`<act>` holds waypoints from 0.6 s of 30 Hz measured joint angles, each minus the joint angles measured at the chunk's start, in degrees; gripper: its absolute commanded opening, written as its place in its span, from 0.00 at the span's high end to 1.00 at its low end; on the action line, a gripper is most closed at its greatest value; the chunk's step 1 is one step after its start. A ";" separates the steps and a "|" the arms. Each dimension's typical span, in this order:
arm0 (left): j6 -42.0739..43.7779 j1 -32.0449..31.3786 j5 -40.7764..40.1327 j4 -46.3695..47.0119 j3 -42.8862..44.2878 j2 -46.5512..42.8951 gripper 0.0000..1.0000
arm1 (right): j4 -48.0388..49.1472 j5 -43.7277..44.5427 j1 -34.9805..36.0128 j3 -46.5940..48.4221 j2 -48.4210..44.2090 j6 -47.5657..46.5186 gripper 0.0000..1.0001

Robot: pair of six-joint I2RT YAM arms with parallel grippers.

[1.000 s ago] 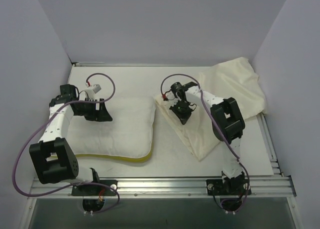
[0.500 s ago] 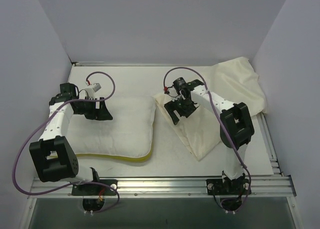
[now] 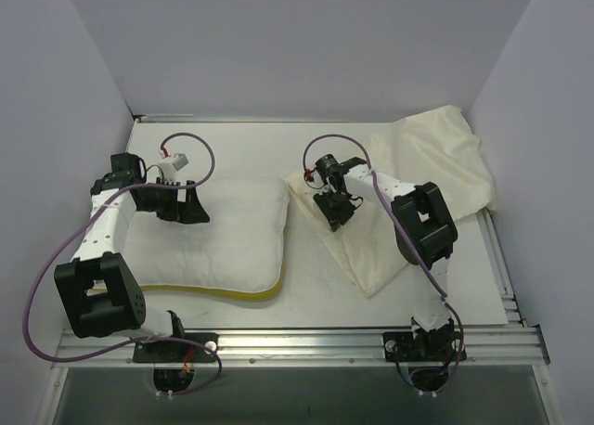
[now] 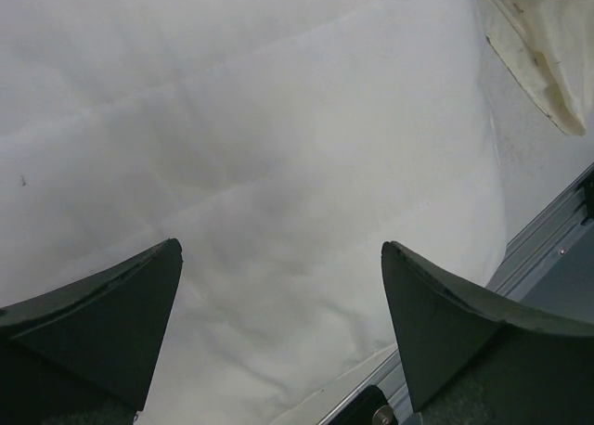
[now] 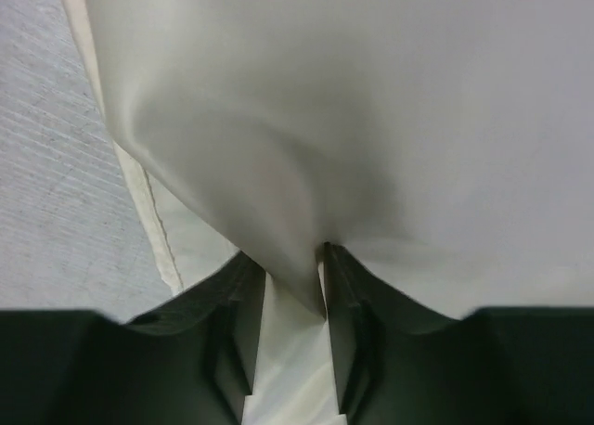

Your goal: Put the pillow into the pillowcase

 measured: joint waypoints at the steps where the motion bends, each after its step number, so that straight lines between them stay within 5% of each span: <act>1: 0.52 -0.04 -0.26 -0.02 0.00 0.00 0.02 | 0.20 -0.02 -0.02 -0.02 0.20 -0.04 1.00; 9: 12.92 -5.57 -2.45 -1.09 2.03 -1.60 0.03 | 0.26 -3.93 -1.18 -2.60 -2.67 1.44 1.00; 18: 28.11 -28.89 -5.27 0.68 -0.28 -4.87 0.03 | -3.82 -13.38 -9.68 0.66 -15.91 2.08 1.00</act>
